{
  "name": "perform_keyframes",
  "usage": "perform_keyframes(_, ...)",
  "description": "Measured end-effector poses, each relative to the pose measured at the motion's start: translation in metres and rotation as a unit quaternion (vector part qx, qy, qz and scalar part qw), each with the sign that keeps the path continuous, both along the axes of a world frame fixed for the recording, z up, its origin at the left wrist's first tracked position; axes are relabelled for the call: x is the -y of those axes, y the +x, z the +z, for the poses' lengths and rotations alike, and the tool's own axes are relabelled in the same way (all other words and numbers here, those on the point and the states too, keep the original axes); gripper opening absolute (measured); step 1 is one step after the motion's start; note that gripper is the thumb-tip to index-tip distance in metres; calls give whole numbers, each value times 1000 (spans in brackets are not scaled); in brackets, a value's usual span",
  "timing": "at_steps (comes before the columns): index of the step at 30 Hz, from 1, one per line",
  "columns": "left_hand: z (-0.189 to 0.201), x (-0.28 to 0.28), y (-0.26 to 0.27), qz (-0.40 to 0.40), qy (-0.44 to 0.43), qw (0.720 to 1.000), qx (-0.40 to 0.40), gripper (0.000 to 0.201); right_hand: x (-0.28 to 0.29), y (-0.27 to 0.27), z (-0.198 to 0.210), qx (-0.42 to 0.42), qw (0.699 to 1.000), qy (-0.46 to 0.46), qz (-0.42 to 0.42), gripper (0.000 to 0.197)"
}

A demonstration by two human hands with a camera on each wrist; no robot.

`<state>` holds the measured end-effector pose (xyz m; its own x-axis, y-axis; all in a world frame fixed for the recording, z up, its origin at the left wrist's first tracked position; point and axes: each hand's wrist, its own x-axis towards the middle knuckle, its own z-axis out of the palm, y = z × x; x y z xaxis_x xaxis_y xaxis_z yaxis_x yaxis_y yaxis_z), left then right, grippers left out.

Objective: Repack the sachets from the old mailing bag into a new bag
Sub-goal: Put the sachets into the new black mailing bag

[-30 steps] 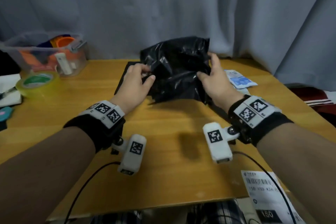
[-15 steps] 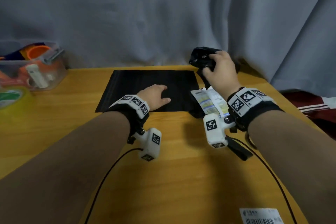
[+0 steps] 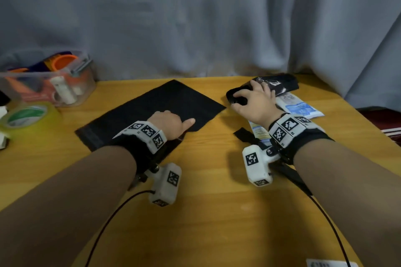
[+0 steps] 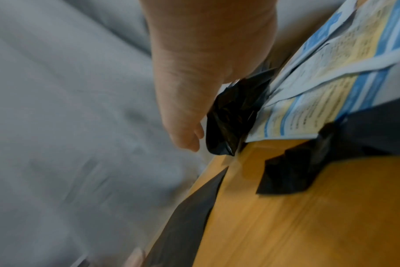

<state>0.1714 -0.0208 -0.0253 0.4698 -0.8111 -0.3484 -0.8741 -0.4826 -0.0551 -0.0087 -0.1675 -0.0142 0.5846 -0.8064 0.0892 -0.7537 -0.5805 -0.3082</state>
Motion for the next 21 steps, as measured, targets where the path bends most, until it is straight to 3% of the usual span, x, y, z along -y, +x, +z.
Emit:
perform_keyframes(4,15,-14,-11,15,-71,987,-146,63,-27,12,8,23,998,-31,47,41)
perform_keyframes(8,27,-36,-11,-31,-125,982,-142,48,-59,21,10,30,993,-8,110,39)
perform_keyframes(10,34,-51,-6,-62,-94,985,-131,52,-76,22,9,19,988,27,152,42)
perform_keyframes(15,33,-89,-3,-65,125,985,-95,81,-111,12,4,-71,959,102,255,53)
perform_keyframes(21,16,-90,-30,-68,145,986,-54,94,-112,-11,-2,-141,954,129,232,54)
